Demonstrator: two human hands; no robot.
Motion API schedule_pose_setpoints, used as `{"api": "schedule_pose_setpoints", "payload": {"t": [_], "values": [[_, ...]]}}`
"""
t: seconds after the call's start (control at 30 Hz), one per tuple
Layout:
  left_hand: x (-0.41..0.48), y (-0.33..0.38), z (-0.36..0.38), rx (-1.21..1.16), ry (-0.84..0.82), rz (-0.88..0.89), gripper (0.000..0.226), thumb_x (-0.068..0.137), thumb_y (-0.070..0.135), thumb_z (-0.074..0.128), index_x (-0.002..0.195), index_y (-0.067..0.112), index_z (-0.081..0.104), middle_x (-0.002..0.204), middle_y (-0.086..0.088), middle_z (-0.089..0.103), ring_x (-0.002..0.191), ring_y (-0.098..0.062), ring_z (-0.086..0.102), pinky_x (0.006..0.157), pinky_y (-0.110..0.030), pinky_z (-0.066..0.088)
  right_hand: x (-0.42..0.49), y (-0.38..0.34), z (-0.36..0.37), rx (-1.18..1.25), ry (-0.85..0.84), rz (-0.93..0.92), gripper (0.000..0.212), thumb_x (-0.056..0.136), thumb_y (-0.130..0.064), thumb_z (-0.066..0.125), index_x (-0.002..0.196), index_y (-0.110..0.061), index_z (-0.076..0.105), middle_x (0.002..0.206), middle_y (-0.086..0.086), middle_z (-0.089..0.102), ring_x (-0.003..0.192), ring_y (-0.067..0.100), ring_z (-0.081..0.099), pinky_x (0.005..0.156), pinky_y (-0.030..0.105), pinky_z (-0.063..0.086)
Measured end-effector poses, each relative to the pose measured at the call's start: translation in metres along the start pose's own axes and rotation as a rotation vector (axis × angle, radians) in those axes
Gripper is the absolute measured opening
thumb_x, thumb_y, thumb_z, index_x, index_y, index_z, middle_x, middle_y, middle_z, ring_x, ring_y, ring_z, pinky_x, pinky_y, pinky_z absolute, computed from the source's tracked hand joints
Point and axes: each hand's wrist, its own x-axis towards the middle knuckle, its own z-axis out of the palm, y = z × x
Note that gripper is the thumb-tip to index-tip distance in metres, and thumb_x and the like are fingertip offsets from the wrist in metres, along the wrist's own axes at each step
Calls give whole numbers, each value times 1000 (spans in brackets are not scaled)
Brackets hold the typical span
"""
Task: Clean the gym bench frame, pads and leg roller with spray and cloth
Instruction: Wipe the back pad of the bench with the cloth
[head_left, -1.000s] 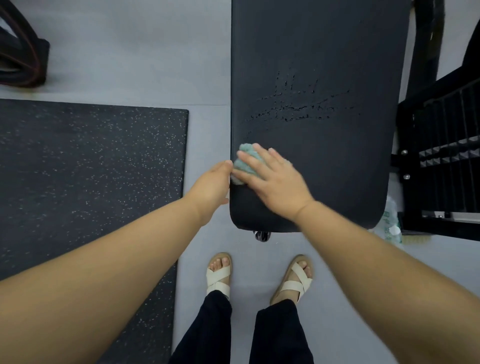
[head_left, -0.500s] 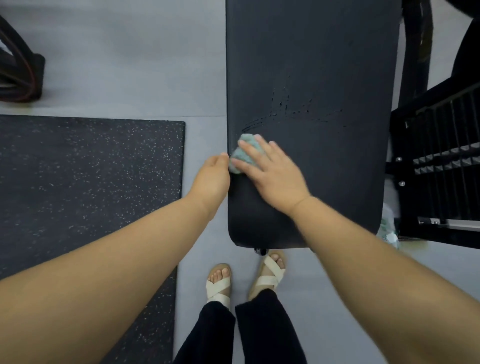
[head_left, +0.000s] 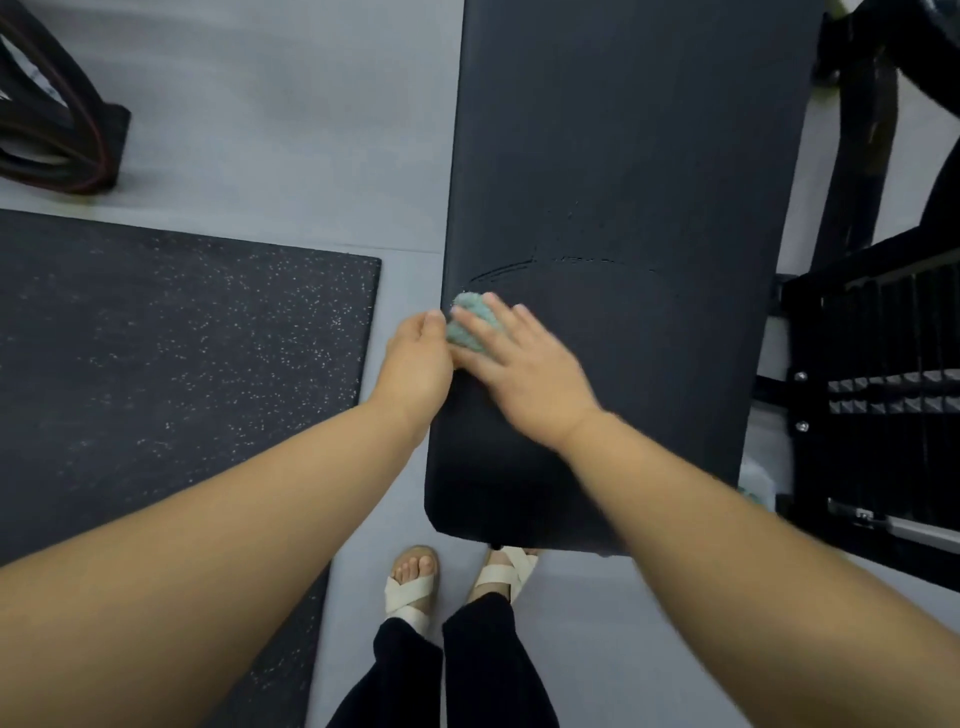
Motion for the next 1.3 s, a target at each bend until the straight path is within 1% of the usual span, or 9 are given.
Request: {"api": "schedule_pose_setpoints", "payload": {"t": [0.27,0.47,0.57,0.77,0.83,1.0,1.07,1.13,1.3], "values": [[2,0,10,88,-4,-28,43,100,38,24,138,27,40,143,0,33,126,-20,36,94,-28,25,10,61,-33,34,219,1046,48,96,-18,45,143,-19,38,156,8,20,143,37,11,116,47,8],[1,5,6,-31,4,-48,32,101,33,25,123,24,47,119,7,53,113,-15,48,105,-36,37,34,-8,5,39,47,53,50,76,-6,70,124,-19,61,138,8,52,129,39,43,109,47,23],[3,2,5,7,-9,-47,44,97,43,27,130,21,46,133,5,48,119,-20,47,107,-38,34,16,52,-14,-1,5,-119,51,79,-1,64,124,-22,60,137,10,52,126,40,46,109,47,26],[-4,14,19,124,18,-8,47,100,42,25,142,24,35,148,-2,28,133,-22,32,103,-34,25,-5,109,-54,62,163,915,46,96,-16,43,142,-21,40,155,8,22,143,37,12,116,52,13],[-3,20,24,119,42,-57,48,99,43,24,142,24,33,149,-2,25,133,-24,31,106,-37,25,22,75,-48,70,130,1038,52,96,-21,45,146,-22,30,158,8,11,144,34,4,116,47,6],[0,30,24,120,101,-55,46,100,39,25,140,22,36,146,-5,33,124,-22,38,93,-33,30,28,19,-15,58,-31,81,56,79,-3,63,132,-19,54,145,10,43,134,40,35,111,48,18],[3,33,22,112,89,-35,45,100,39,26,139,20,38,146,-4,33,120,-19,39,90,-29,27,16,57,-25,-18,-56,-83,51,80,-2,52,127,-20,58,141,10,48,129,40,43,107,50,22],[8,35,21,89,58,-48,45,99,41,27,139,22,38,146,-2,33,116,-17,39,90,-29,26,3,98,-41,-39,11,85,49,81,0,54,126,-19,60,140,13,49,126,44,45,105,54,24],[13,47,24,34,96,-55,42,99,39,29,135,23,41,140,0,38,101,-15,36,85,-29,27,7,136,-66,56,137,1028,49,98,-18,42,146,-19,32,158,8,12,144,35,6,118,47,7]]}}
